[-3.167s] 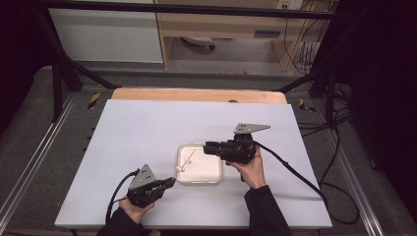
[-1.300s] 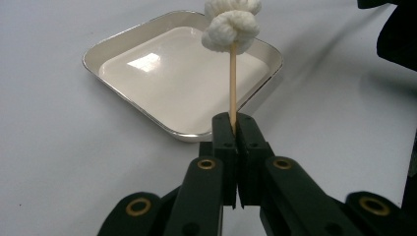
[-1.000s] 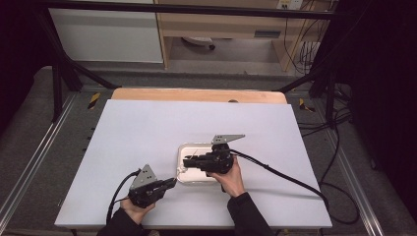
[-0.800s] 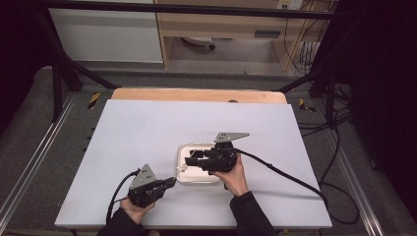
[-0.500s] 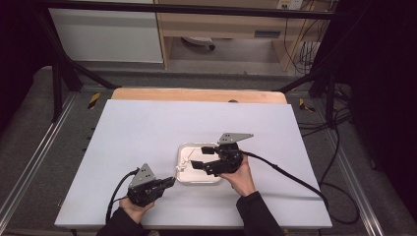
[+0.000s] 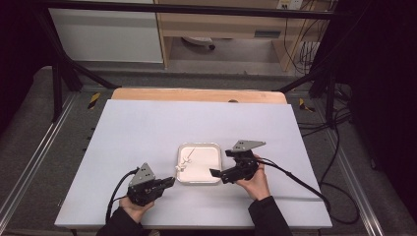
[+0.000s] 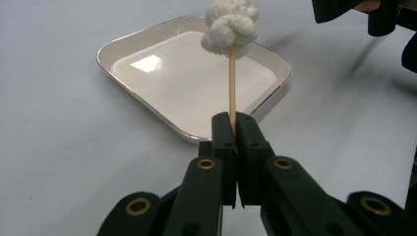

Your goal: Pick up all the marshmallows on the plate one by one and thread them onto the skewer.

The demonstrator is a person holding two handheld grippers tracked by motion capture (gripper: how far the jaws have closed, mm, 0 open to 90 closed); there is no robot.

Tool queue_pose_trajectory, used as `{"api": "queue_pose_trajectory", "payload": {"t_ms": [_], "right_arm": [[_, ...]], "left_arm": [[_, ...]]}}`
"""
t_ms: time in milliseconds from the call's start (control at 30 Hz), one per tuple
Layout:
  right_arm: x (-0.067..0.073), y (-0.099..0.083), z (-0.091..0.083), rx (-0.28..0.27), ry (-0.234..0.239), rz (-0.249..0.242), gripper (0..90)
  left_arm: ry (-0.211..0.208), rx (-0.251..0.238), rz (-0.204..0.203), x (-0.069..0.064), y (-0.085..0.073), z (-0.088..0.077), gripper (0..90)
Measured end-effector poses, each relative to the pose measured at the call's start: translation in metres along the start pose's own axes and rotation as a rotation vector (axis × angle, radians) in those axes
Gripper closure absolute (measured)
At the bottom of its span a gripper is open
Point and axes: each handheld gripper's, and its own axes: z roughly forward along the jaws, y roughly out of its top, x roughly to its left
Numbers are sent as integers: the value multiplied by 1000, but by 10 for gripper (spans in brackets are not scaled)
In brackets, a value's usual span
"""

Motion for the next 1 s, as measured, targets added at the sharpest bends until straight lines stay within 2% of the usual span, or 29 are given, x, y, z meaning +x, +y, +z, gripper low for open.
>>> {"api": "queue_pose_trajectory", "payload": {"t_ms": [267, 500, 767, 1000], "right_arm": [[-12, -21, -13, 39, -51, -3, 7], [-24, -41, -28, 35, -85, 27, 7], [-36, -63, -47, 41, -118, 40, 7], [-40, -71, -60, 27, -133, 45, 7]], "left_arm": [[-7, 3, -1, 0, 1, 0, 880], [-12, 12, -5, 1, 1, 1, 880], [-9, 29, 10, 0, 5, 4, 880], [-8, 47, 18, 0, 10, 6, 879]]}}
